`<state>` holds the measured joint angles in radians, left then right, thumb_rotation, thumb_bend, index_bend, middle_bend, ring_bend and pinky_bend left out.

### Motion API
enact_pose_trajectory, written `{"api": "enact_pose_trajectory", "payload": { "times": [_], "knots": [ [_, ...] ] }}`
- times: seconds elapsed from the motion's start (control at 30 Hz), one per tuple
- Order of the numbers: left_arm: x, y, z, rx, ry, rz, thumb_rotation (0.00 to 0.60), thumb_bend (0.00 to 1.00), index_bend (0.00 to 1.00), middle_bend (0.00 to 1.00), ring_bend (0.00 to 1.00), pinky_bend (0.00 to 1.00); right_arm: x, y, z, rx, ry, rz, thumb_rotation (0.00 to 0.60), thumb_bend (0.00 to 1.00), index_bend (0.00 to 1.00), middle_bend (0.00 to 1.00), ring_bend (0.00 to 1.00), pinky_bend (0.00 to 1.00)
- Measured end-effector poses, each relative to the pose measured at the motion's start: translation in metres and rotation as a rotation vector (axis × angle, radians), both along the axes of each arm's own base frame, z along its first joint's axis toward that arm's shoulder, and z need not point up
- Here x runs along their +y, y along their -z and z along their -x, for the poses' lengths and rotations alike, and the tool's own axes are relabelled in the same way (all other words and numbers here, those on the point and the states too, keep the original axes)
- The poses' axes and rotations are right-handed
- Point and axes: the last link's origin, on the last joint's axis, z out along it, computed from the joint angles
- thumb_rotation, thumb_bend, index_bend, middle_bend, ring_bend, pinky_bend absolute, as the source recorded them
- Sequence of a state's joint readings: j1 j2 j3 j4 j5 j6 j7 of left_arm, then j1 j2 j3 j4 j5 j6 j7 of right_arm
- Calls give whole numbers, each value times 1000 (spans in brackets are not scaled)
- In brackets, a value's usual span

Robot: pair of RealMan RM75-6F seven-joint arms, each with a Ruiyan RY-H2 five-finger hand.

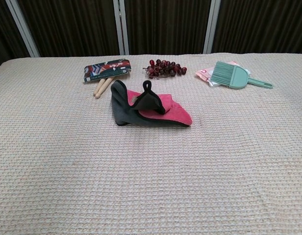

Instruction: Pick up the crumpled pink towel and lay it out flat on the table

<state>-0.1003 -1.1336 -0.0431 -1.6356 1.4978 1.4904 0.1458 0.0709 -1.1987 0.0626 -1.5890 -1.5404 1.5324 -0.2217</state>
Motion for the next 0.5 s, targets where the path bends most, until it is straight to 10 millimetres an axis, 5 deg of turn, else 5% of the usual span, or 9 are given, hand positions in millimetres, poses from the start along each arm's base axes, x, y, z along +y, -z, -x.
{"api": "enact_pose_trajectory", "payload": {
  "times": [0.3,0.5],
  "knots": [
    [13,15,-20,16,17,44,600,24,120,83,8,118,-3,12,1,27,16,-22,600,288,0,0,0,0],
    [53,37,-67,-11,116,57,600,96,190,154,29,149,-6,17,5,31,43,-36,600,289,0,0,0,0]
  ]
}}
